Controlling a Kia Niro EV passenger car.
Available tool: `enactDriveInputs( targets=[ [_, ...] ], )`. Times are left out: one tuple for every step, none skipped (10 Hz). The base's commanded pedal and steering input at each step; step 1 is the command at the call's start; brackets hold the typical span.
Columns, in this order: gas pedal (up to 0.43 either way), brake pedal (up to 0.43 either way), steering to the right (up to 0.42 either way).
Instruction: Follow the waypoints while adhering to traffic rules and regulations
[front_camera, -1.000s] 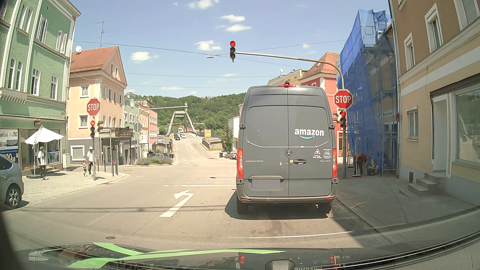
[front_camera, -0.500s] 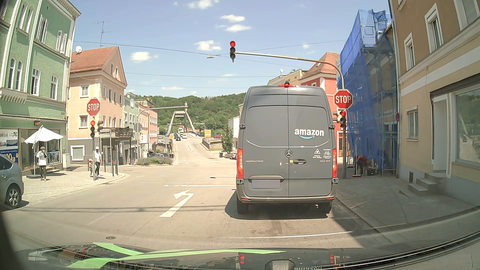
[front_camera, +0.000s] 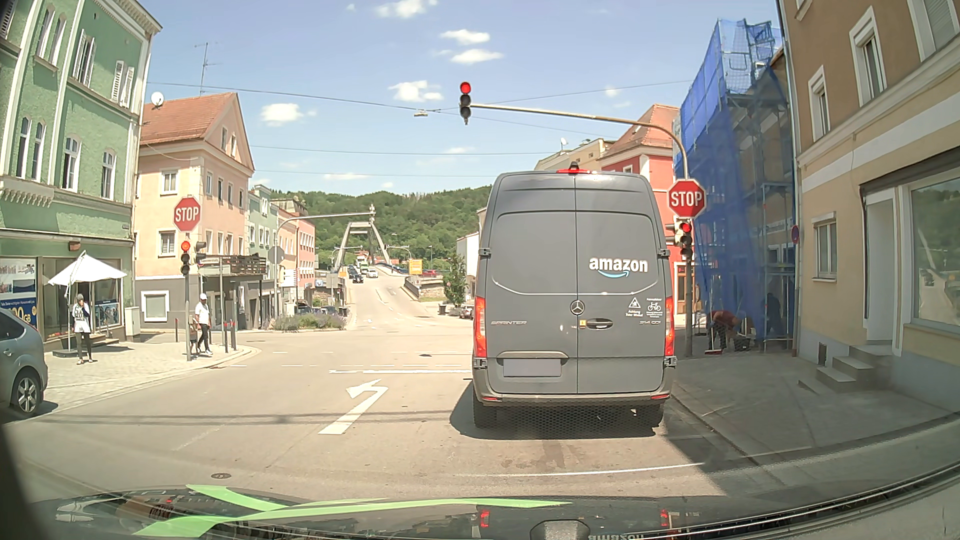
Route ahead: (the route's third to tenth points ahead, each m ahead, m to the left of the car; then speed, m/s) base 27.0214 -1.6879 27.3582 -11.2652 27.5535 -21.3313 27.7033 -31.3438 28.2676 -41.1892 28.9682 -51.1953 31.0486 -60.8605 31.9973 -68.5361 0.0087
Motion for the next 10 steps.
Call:
enactDriveInputs(
  targets=[
    [0.000,0.366,0.033],
    [0.000,0.366,0.033],
    [0.000,0.366,0.033],
    [0.000,0.366,0.033],
    [0.000,0.366,0.033],
    [0.000,0.360,0.033],
    [0.000,0.366,0.033],
    [0.000,0.366,0.033],
    [0.000,0.360,0.033],
    [0.000,0.360,0.033]
  ],
)
